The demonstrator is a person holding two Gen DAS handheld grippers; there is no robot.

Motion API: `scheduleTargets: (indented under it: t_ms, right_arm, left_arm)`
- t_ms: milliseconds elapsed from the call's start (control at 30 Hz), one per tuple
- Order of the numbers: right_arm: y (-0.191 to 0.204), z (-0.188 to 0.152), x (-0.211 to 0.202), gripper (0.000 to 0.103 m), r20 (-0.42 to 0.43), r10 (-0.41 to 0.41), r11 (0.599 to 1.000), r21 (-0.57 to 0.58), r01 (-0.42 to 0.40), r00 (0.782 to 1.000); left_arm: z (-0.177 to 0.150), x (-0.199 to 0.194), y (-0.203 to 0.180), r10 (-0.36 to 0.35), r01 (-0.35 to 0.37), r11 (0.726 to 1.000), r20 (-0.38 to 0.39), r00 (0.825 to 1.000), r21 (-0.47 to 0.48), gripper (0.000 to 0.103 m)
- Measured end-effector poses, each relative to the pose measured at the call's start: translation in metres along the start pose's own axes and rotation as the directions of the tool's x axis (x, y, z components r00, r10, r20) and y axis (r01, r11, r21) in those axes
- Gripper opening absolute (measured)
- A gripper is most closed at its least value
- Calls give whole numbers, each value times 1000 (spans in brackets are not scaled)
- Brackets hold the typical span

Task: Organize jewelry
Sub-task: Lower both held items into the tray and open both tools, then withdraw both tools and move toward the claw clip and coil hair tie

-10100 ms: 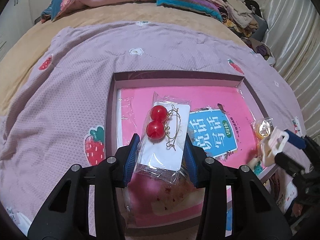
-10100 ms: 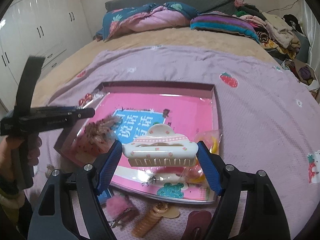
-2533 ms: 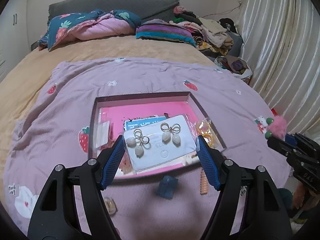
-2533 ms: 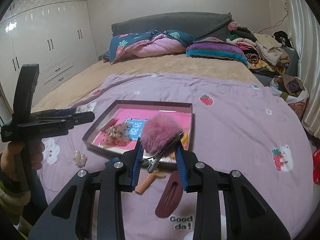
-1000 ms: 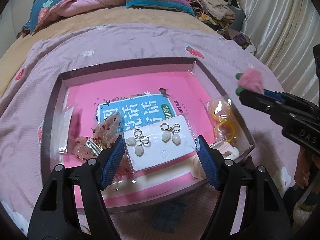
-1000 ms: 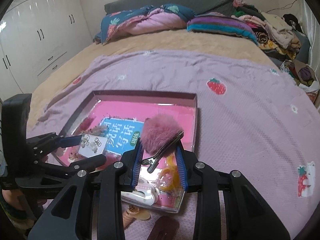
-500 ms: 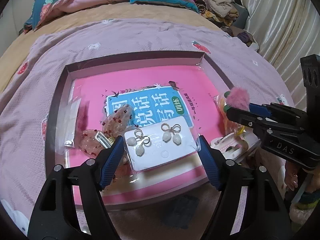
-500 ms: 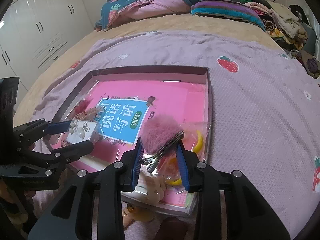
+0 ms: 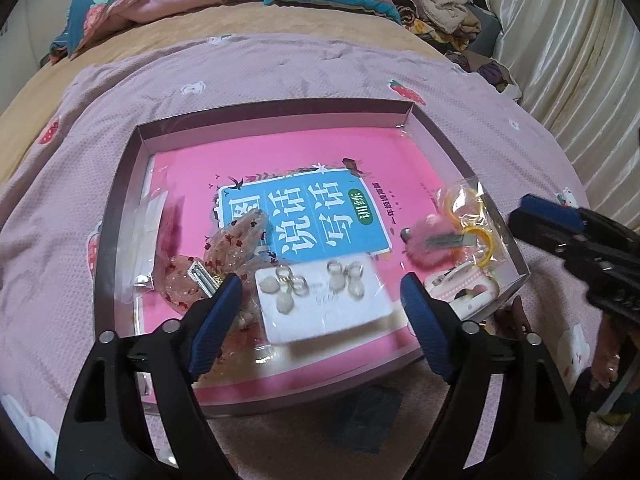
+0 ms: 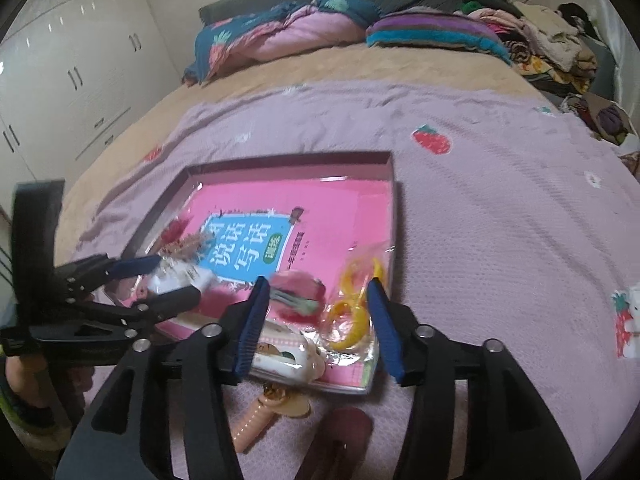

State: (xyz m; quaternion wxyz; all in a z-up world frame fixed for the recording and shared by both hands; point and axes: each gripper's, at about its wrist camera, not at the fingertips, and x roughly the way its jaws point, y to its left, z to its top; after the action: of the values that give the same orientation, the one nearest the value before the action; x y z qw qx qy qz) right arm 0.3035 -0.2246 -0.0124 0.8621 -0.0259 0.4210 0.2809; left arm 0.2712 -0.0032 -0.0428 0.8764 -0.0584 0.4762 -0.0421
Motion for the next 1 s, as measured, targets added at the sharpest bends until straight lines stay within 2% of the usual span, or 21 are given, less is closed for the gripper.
scheduleTargets:
  t_ms: [167,233,400,533,1000]
  right_arm:
    - [-2,1,-29,62,55,-5,1000,22,4,998]
    - [-1,1,-39,72,77,-1,1000,31,-2,997]
    - [4,1,-65,80,131,0,1000,31,-4,991]
    - [11,0,-85,81,169,-6,1000,19,3,986]
    - [33,-5,-132,82,247,-6,1000,-14,10,969]
  left_arm:
    - [0,-10,-1,-5,5,1000,11,1000,-3,79]
    - [1,-16,-3,-5,6,1000,21,1000,-4,79]
    - [1,-36,-5,-9,9,1000,48,999,-7,86]
    - [-2,-56,-8,-10,11,1000,76,997,-17,93]
    - [-10,-121,1,0,13,998,190,982,-67,93]
